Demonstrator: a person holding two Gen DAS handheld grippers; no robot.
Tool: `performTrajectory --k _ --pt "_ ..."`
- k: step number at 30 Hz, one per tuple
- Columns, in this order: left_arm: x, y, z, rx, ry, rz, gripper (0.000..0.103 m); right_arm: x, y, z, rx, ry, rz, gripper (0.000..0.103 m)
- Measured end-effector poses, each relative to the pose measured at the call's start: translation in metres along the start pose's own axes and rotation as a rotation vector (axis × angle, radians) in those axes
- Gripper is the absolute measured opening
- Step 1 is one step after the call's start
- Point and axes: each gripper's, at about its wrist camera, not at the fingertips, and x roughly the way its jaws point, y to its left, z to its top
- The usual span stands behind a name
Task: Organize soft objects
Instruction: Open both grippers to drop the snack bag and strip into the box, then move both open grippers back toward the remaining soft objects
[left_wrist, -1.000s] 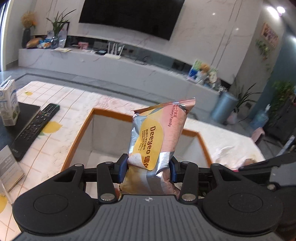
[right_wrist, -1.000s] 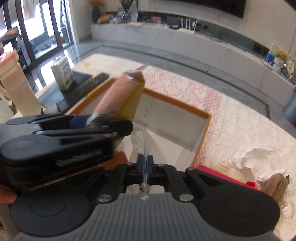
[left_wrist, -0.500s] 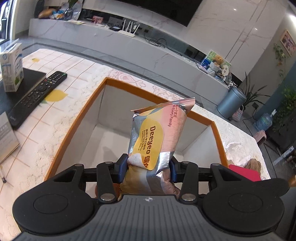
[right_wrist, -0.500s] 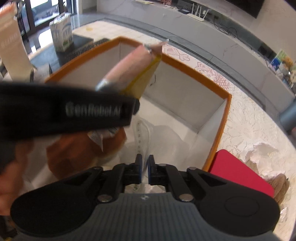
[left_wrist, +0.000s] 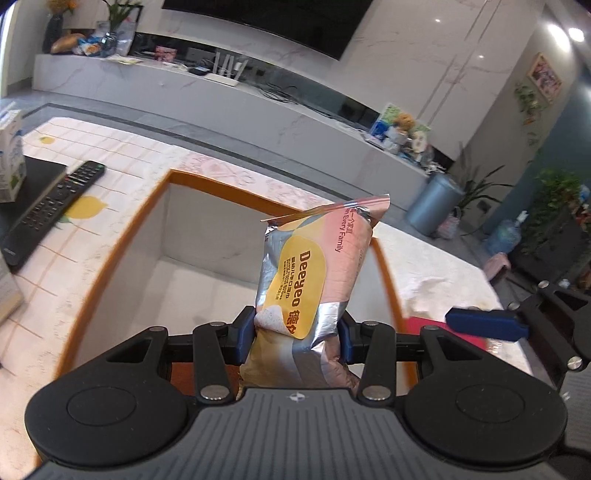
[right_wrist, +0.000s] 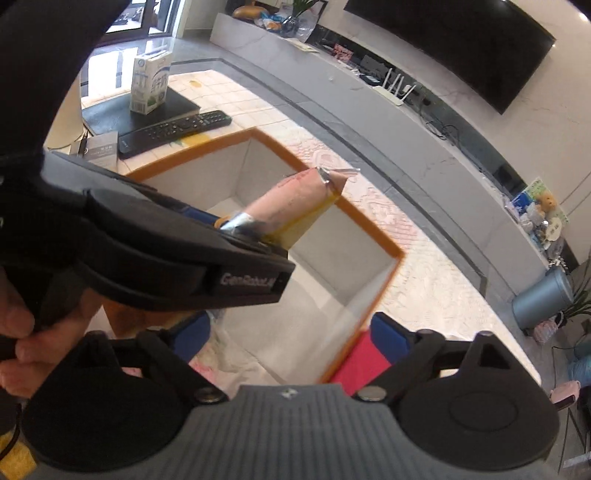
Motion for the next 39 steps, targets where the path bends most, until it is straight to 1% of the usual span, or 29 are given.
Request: performTrajectory --k 4,8,11,14,15,16,19,23,26,29,31,36,39 --pt "0.003 -0.003 -0.003 -0.022 0.037 -0.041 0.050 -0.017 -0.010 -0.006 0.020 -0.028 -0.016 0.094" --pt "0.011 -0.009 -0.007 0.013 0.085 -0.056 0.051 -0.022 -0.015 -0.013 0.054 -0.026 -0.009 0.094" --pt "0.011 -0.013 -0.009 0.024 0.080 -0.039 0.062 -0.026 -0.017 -0.018 0.058 -0.026 -0.019 0.094" --pt "0.003 -0.017 -0.009 0.054 0.017 -0.029 0.076 -0.027 -0.017 -0.021 0.078 -0.040 -0.028 0.094" --pt "0.001 -0.019 -0.008 0.073 -0.001 -0.021 0.083 -0.027 -0.018 -0.022 0.084 -0.040 -0.030 0.094" --pt "-0.002 -0.022 -0.008 0.092 -0.020 -0.010 0.087 -0.027 -0.019 -0.022 0.088 -0.037 -0.029 0.094" --pt "-0.005 -0.027 -0.010 0.128 -0.060 0.015 0.089 -0.027 -0.022 -0.022 0.097 -0.040 -0.024 0.094" --pt "-0.002 -0.029 -0.010 0.140 -0.039 0.041 0.089 -0.029 -0.021 -0.023 0.094 -0.040 -0.029 0.094" --pt "-0.003 -0.024 -0.007 0.118 -0.039 0.049 0.089 -0.029 -0.021 -0.023 0.109 -0.046 -0.022 0.094" --pt "-0.010 -0.017 -0.002 0.097 -0.059 0.072 0.089 -0.032 -0.026 -0.024 0.164 -0.067 0.017 0.094" --pt "-0.015 -0.014 0.002 0.096 -0.075 0.073 0.089 -0.036 -0.030 -0.025 0.199 -0.084 0.032 0.094" --pt "-0.028 -0.005 0.011 0.041 -0.109 0.057 0.089 -0.050 -0.042 -0.019 0.243 -0.121 0.008 0.094" --pt "-0.036 -0.008 0.015 0.041 -0.133 0.064 0.089 -0.067 -0.054 -0.019 0.306 -0.161 0.001 0.094"
